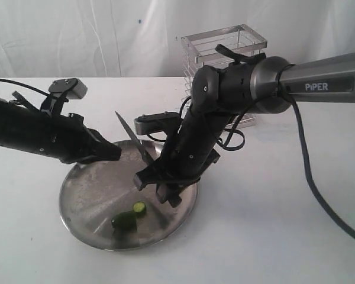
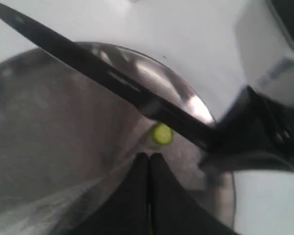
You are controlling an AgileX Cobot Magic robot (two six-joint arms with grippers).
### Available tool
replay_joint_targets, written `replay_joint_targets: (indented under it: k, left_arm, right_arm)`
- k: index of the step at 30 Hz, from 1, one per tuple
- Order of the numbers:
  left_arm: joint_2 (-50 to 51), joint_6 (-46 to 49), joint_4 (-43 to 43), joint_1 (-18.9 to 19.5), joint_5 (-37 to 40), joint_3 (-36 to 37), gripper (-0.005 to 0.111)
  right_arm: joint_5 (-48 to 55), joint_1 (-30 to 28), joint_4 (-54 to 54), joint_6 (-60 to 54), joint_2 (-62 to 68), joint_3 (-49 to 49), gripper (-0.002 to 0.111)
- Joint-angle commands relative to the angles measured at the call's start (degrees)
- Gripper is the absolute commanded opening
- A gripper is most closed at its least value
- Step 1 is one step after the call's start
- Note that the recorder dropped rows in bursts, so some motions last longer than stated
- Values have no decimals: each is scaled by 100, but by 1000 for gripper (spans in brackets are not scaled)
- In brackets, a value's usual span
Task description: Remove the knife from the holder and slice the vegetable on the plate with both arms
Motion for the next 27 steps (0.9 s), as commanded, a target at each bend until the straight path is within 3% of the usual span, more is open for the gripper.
replay_joint_targets:
  k: [1, 8, 18, 27]
  left_arm:
    - [-46, 240, 927, -12, 811, 4, 0]
    - [-46, 126, 1174, -12, 908, 4, 0]
    - [-46, 133, 1634, -12, 1084, 4, 1]
    - [-5, 1058, 1572, -25, 1486, 80, 44]
  right_arm:
    - [-70, -134, -22, 226, -16, -31, 0]
    - [419, -134, -22, 138, -16, -31, 2]
    - [308, -134, 211, 14, -16, -31, 30]
    - [37, -180, 85, 14, -63, -31, 33]
